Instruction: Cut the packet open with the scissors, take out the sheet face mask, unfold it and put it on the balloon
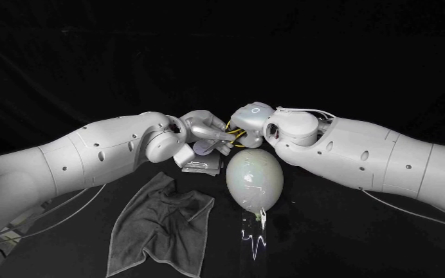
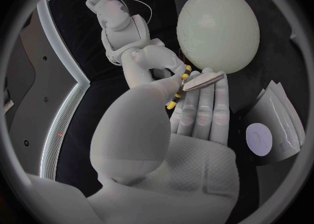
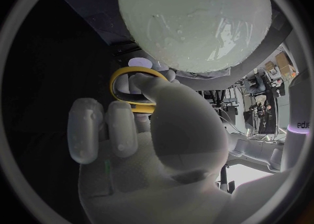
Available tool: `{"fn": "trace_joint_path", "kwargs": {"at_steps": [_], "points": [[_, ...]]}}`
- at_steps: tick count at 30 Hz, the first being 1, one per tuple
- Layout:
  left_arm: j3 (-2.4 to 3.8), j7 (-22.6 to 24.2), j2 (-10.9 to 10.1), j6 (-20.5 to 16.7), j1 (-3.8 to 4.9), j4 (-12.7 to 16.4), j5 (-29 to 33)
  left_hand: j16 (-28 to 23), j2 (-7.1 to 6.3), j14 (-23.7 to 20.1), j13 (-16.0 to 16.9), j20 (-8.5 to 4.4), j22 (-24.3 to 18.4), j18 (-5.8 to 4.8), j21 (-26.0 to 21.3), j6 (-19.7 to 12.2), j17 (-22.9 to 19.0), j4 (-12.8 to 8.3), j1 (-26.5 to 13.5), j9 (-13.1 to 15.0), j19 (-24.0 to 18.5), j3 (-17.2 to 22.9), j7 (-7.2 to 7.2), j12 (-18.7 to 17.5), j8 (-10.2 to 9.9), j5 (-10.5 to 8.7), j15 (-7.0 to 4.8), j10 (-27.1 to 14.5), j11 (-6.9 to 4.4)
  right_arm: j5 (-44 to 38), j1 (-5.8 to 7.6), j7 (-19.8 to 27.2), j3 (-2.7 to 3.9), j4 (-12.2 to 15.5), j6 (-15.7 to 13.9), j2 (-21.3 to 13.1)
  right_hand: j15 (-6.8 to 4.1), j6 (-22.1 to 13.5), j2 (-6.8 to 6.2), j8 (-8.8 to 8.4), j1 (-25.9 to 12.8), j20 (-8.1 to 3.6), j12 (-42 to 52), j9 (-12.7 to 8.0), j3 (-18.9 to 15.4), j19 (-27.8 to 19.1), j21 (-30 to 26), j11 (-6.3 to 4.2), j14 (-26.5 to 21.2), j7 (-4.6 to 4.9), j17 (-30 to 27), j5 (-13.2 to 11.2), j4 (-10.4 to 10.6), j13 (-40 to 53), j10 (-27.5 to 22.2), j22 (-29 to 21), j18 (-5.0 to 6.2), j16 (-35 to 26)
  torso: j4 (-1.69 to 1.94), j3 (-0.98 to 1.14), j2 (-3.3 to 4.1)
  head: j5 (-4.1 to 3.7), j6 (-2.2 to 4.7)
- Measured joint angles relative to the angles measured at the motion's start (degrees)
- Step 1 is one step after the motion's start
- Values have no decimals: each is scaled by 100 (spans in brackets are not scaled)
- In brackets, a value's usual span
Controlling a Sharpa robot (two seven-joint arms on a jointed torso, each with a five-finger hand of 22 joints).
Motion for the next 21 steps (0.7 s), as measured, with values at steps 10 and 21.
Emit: {"fn": "trace_joint_path", "kwargs": {"at_steps": [10, 21], "points": [[1, -60, -85, -121, 37, 86, 68, -134, -2, -83, -19, -21, 4, -2, 16, -22, 3, -65, -3, -201, -117, -65, 21, -46, -3, 30, 42, -7, 0, -22, -8, -387, 3, 62, 167, -6, -184, -475, 263, 1784, -877, -191, 523, 1563, 28, 83, 70, -13, -3, -321, 960, -25, 474, 3462, 11, -2, -3, 412, -5, 0, 1, -33, 22], [5, -33, -49, -315, 68, 117, 261, -484, -654, -711, -24, 330, -244, -2, -404, -679, -18, 677, -1221, 303, -640, -562, 263, -51, -578, 48, 358, -927, 367, -252, -16, -801, 5, 158, 165, -81, -210, -796, 429, 2586, -1198, -199, 583, 3624, 255, 90, 91, -16, -10, -347, 1027, -12, 543, 3571, 14, 1, -3, 464, -9, 5, -6, -38, 18]]}}
